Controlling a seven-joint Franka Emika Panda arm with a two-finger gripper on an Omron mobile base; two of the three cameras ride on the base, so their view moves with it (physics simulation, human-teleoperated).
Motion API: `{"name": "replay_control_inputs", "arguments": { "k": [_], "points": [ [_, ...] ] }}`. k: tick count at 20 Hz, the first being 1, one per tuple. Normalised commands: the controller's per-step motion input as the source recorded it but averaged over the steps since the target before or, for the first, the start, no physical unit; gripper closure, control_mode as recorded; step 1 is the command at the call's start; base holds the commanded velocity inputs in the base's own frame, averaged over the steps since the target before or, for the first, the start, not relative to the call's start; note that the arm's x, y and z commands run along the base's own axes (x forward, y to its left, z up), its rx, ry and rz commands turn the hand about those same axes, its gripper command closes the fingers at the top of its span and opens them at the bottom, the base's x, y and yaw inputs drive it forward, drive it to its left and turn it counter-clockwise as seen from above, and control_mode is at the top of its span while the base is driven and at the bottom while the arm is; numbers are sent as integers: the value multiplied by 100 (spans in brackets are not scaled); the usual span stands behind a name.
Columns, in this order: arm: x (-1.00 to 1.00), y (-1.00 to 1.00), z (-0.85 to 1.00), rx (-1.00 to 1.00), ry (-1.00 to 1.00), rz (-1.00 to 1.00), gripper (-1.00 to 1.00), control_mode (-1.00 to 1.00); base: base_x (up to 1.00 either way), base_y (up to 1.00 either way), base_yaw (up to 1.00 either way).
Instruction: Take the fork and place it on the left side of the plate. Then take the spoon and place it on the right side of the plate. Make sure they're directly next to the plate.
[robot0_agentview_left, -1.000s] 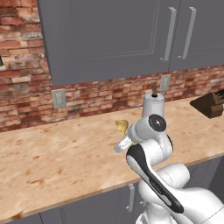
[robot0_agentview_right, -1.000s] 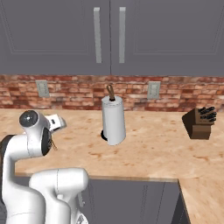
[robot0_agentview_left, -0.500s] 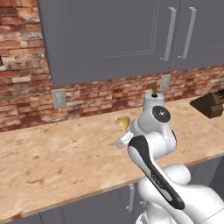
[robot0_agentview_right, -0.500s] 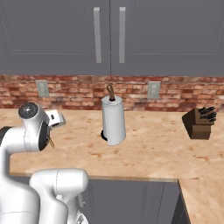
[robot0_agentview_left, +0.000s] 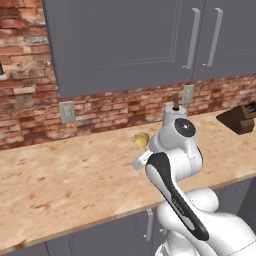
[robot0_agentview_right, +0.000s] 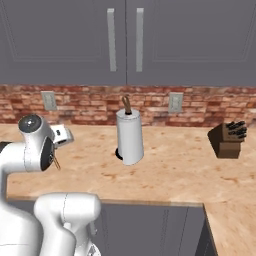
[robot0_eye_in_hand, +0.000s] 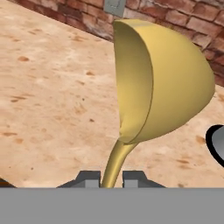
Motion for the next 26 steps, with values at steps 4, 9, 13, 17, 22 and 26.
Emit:
{"name": "replay_control_inputs", "arguments": {
  "k": [4,9,13,17,22,26],
  "points": [
    [0,0,0,0,0,0,100,100,-53,-3,5],
    [0,0,0,0,0,0,100,100,-93,0,7],
    [0,0,0,0,0,0,100,100,-100,0,5],
    [0,0,0,0,0,0,100,100,-100,0,3],
    [0,0,0,0,0,0,100,100,-100,2,1],
    [0,0,0,0,0,0,100,100,-100,16,1]
  ]
}}
